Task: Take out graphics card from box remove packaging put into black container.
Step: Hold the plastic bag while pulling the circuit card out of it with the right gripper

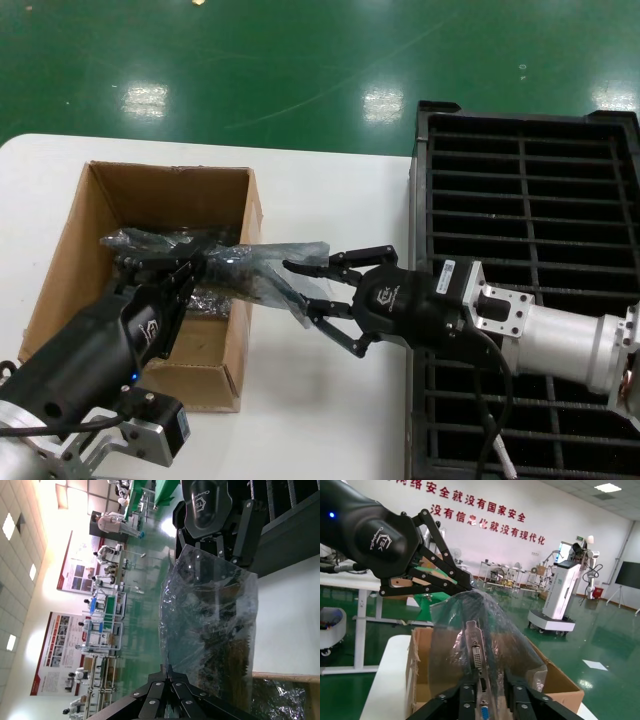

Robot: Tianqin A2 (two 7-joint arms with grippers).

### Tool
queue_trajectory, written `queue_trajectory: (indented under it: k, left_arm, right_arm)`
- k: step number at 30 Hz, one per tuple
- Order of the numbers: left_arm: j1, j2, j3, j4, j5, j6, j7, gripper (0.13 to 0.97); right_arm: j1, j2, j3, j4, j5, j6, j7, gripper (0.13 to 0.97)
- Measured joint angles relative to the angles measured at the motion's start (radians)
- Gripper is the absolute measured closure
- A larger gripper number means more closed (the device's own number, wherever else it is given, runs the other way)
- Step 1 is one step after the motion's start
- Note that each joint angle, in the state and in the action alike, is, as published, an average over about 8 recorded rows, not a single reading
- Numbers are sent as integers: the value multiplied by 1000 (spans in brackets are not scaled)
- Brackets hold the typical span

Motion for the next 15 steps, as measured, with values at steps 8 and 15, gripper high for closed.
queue_trajectory:
  k: [8, 15]
  left_arm:
    - [0, 0, 0, 0, 0, 0, 0, 957]
    - [0, 0, 0, 0, 0, 0, 0, 957]
  right_arm:
    - [-7, -10, 0, 4, 4, -8, 28, 826]
    - [-23, -20, -4, 19, 8, -16, 54, 771]
